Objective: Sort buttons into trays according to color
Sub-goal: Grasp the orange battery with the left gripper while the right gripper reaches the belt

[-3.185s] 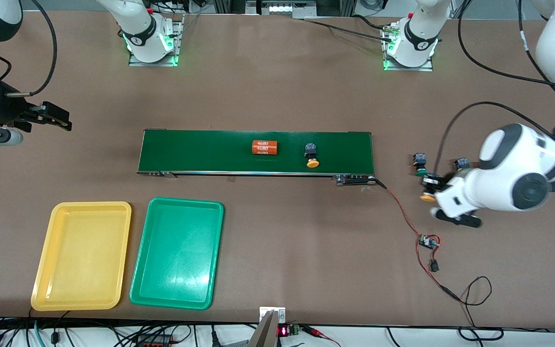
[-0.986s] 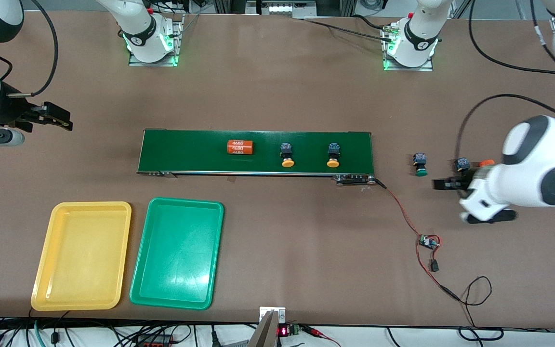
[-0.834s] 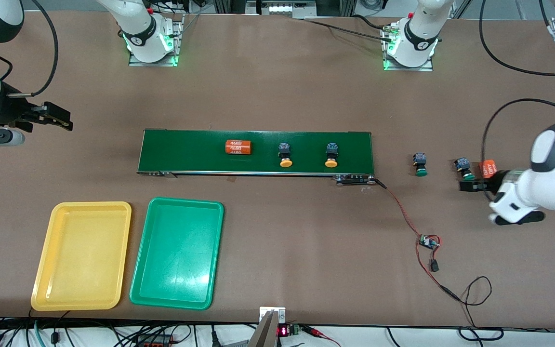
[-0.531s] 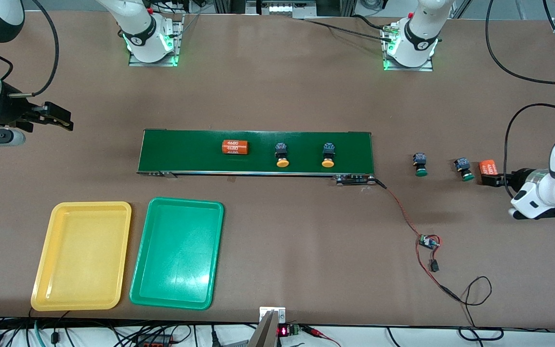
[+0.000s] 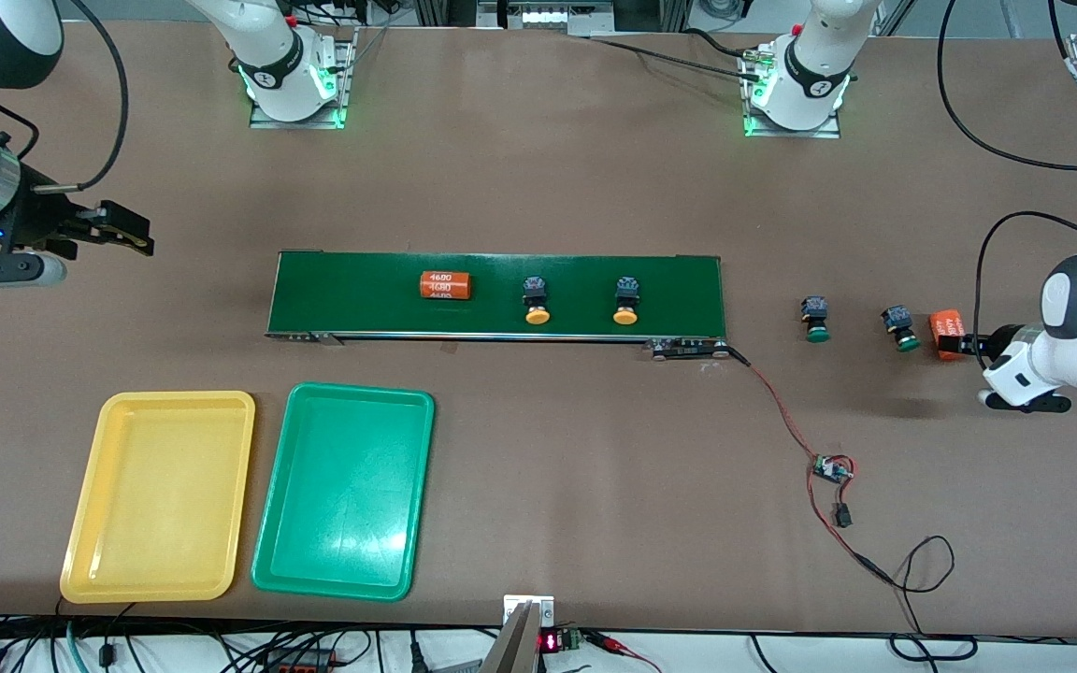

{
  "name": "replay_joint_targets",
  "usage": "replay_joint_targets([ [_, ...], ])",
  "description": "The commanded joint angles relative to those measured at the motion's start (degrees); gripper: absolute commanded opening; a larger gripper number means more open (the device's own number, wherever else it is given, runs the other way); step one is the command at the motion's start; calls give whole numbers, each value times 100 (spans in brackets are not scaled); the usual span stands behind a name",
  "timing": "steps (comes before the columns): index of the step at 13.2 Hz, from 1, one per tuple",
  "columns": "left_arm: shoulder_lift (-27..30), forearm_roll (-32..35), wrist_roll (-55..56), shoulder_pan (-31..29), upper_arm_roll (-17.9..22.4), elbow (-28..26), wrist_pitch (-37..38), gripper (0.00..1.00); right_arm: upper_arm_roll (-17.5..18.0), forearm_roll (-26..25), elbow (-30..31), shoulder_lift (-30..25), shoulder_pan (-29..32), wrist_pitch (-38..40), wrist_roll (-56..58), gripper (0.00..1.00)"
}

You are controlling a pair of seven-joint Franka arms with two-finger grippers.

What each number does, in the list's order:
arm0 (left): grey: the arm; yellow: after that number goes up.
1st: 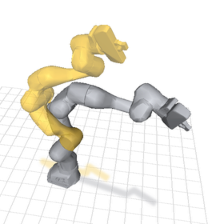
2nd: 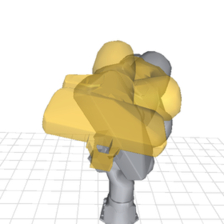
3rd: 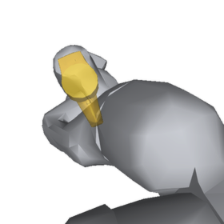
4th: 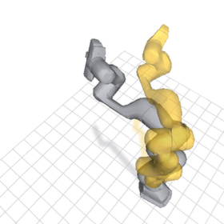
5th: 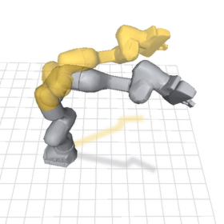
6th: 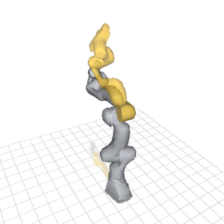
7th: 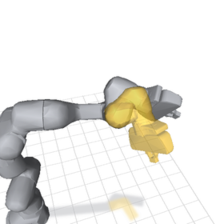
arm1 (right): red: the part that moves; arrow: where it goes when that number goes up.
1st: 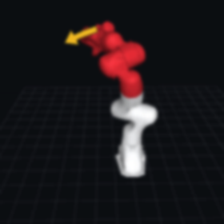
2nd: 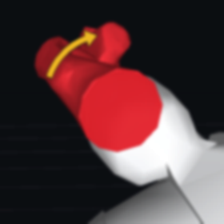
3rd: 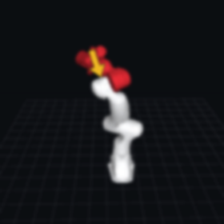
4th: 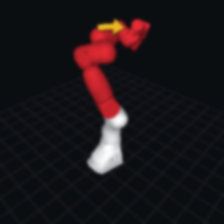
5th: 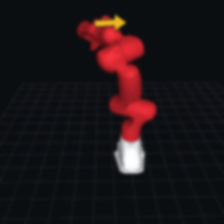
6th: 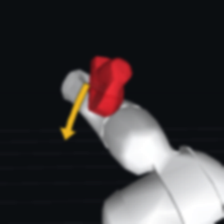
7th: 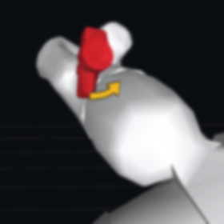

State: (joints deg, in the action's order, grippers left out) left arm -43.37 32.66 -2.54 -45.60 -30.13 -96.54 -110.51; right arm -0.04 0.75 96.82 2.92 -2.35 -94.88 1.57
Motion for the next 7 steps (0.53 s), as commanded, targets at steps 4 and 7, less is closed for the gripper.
replay_joint_targets([
  [4, 303, -1024, -203, 43, 130, -410, 12, 35, 22, 136, 617, -257, -1002, -626, -1270, 100],
  [7, 442, -998, -229, 95, 121, -305, 196, 13, 22, 118, 1075, -135, -1942, -1470, -2360, 100],
])
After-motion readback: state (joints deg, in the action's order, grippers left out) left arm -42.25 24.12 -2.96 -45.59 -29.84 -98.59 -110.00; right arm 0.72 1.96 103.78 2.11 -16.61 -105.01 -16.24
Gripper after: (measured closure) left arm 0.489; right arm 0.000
